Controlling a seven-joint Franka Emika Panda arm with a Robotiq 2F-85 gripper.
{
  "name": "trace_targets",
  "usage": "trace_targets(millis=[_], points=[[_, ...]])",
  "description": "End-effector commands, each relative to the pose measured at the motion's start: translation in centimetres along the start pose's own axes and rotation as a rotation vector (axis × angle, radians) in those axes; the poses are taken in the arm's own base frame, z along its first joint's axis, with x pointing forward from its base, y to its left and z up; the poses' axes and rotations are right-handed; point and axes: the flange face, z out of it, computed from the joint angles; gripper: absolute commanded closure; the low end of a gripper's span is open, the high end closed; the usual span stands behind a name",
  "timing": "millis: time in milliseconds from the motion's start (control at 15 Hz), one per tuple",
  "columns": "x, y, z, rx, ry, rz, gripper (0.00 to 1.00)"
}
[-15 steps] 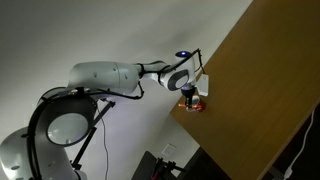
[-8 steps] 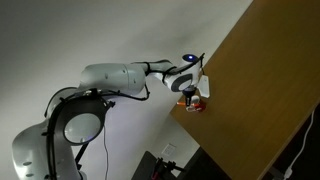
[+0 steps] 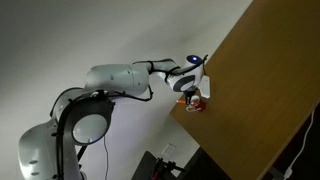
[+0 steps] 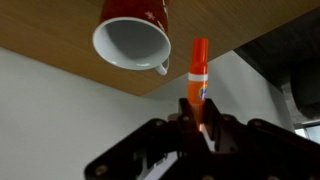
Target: Put the marker inside the mug.
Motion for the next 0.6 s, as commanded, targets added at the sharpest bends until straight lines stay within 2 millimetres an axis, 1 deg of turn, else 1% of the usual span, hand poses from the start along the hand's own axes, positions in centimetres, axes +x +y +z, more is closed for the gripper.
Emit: trace_targets(millis=[0, 533], points=[[-0.3, 0.2, 0.2, -0.020, 0.026, -0.015, 0.95], [-0.6, 1.2, 2.6, -0.110, 0.155, -0.080, 0.95]])
